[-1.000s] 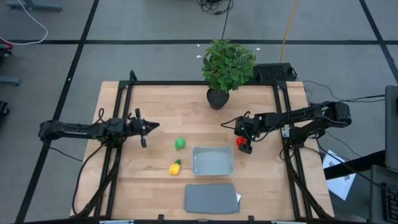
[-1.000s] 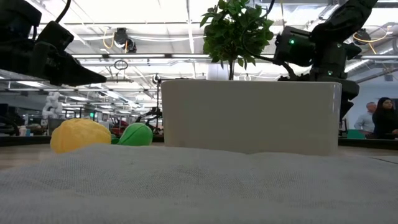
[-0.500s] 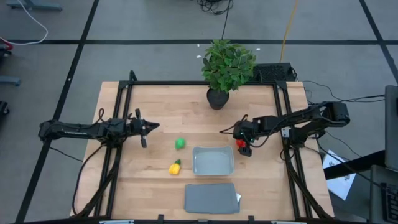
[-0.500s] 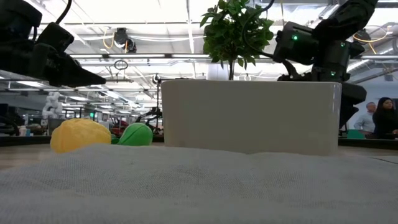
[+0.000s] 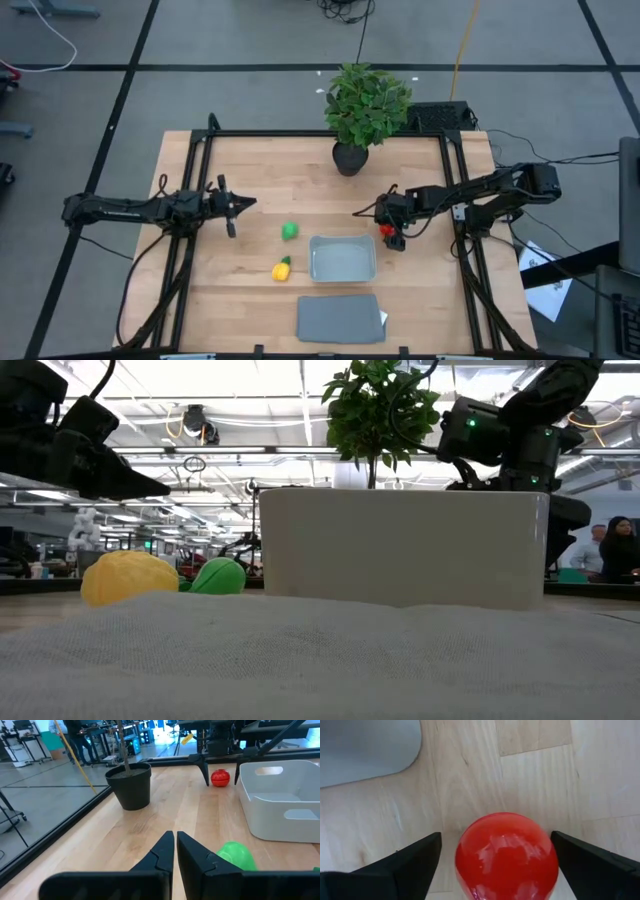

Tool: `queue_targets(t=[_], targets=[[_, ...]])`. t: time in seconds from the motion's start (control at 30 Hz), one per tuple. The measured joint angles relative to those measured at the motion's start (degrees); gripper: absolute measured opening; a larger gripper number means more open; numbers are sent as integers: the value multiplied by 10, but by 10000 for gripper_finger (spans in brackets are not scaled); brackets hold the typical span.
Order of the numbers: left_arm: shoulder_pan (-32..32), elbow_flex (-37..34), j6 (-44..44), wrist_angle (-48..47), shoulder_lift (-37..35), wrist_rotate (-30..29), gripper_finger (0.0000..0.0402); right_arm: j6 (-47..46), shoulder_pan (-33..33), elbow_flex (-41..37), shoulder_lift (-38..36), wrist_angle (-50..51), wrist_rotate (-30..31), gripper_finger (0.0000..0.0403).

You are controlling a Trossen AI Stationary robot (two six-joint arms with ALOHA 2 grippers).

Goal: Pick and placing Produce into tupperware
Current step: Put the tomato into the gray bin

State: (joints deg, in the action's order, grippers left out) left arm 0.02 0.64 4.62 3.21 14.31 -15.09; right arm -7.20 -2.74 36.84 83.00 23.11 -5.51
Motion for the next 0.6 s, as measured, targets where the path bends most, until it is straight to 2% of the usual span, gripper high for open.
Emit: queue_targets(t=[0.3, 0.6], targets=[[0, 0, 1, 0, 0, 0, 26, 1, 0, -1, 1, 2, 4, 299], [0, 0, 1, -1, 0, 0, 26, 7, -1, -1, 0, 3, 3, 265]])
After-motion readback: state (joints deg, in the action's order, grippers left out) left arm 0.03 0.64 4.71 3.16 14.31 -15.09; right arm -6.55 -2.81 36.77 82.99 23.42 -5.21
